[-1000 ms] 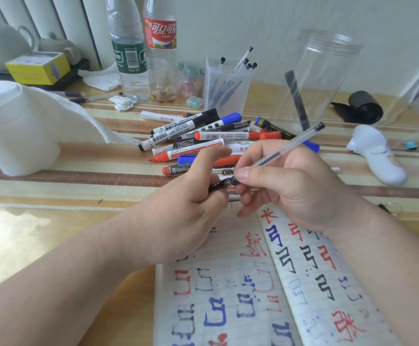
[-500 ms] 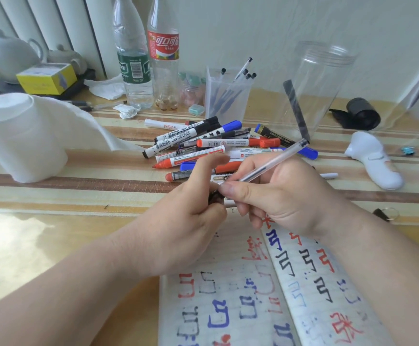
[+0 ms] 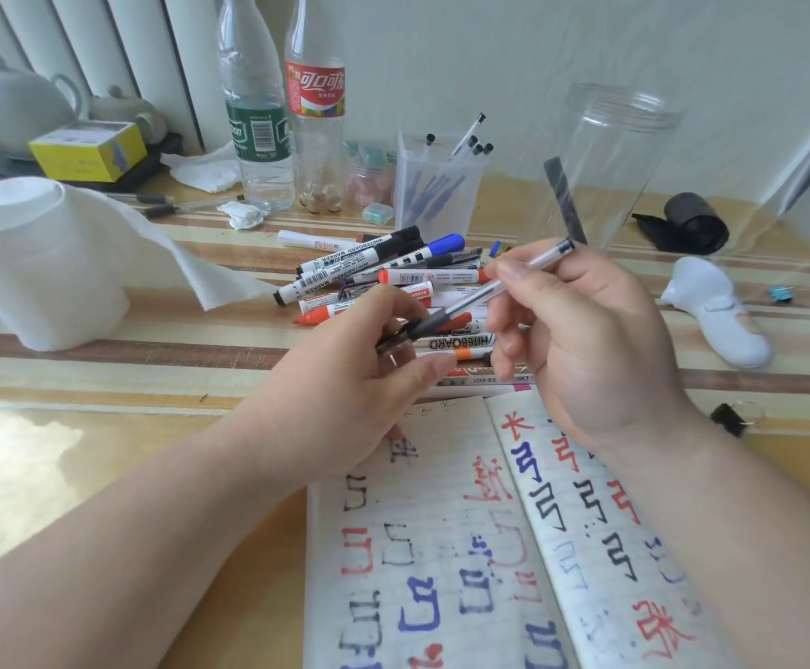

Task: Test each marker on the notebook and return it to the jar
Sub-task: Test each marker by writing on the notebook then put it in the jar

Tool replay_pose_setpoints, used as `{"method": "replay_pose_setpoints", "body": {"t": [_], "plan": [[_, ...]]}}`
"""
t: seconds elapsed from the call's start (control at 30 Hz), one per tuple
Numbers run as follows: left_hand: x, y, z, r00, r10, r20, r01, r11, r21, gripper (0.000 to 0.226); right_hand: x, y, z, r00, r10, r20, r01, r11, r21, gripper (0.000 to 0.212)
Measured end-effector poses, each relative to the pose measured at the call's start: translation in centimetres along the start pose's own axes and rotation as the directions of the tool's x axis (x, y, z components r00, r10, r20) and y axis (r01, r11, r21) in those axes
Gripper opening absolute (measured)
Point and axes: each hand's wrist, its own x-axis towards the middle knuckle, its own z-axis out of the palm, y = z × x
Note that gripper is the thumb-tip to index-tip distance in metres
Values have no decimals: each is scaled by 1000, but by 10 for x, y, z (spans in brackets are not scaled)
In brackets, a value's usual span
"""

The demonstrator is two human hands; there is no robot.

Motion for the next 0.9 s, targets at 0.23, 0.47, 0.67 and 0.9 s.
{"method": "replay_pose_setpoints", "body": {"t": [0.23, 0.47, 0.67, 0.9], "plan": [[0, -4, -20, 988, 0, -157, 34, 976, 217, 24, -3, -16, 5, 972, -234, -40, 219, 950, -224, 11], [-1, 3, -22, 989, -44, -143, 78, 967, 242, 22, 49, -56, 12, 876, -456, -157, 353, 828, -435, 11], [0, 1, -26, 991, -73, -109, 101, 955, 279, 19, 124, -47, 25, 898, -378, -226, 187, 791, -582, 19], [2, -2, -27, 999, -48, 17, 38, 926, 376, 16, 151, -27, 31, 942, -206, -264, 22, 824, -566, 37]]}}
